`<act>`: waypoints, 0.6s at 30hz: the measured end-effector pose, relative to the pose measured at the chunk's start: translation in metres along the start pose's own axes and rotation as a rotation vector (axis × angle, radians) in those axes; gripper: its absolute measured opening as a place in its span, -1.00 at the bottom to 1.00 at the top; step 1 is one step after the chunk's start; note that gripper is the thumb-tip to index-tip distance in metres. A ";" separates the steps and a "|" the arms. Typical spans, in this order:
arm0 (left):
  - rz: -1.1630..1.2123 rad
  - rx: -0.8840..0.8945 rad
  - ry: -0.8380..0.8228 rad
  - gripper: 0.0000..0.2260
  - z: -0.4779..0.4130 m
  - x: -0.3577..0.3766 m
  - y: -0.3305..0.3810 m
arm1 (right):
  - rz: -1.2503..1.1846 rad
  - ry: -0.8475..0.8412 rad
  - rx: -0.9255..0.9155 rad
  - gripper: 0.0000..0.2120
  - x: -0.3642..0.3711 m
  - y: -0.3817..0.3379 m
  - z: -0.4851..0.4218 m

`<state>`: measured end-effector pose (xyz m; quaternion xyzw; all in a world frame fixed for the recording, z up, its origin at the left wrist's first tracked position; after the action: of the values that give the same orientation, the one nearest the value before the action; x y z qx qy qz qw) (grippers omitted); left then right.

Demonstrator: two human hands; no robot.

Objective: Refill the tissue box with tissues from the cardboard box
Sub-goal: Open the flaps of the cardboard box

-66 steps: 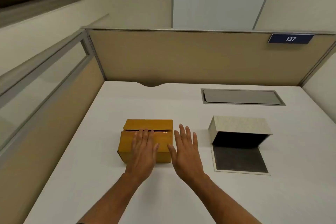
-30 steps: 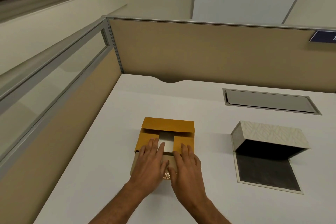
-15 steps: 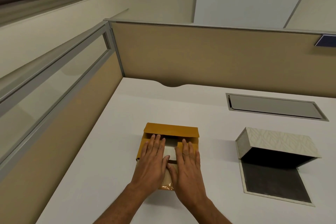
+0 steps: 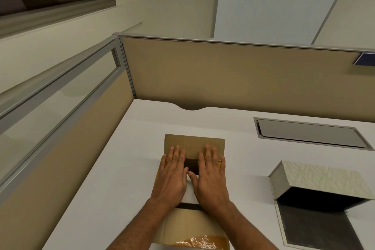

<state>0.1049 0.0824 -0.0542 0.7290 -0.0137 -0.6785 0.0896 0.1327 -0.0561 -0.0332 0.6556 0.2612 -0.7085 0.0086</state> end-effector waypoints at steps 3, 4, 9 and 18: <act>0.004 0.002 -0.032 -0.48 -0.006 0.005 -0.001 | -0.004 -0.045 0.043 -0.29 0.009 0.002 -0.006; 0.006 0.001 -0.039 -0.48 -0.007 0.006 0.000 | 0.008 -0.053 0.050 -0.28 0.012 0.002 -0.006; -0.009 0.002 -0.051 -0.48 -0.008 0.009 0.001 | 0.024 -0.038 0.067 -0.30 0.018 0.002 -0.007; 0.084 0.014 0.007 -0.46 -0.007 -0.017 0.007 | -0.158 0.098 0.053 -0.45 -0.023 -0.003 -0.004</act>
<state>0.1110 0.0789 -0.0362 0.7307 -0.0486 -0.6715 0.1130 0.1385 -0.0595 -0.0104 0.6668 0.2932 -0.6807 -0.0773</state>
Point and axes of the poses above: each hand's wrist, its own z-axis away from the middle knuckle, its own x-axis out of the palm, y = z × x, the point moved 1 cm from there along -z, towards the middle knuckle, and after that the axes turned 8 degrees about -z, right-handed, at the moved point
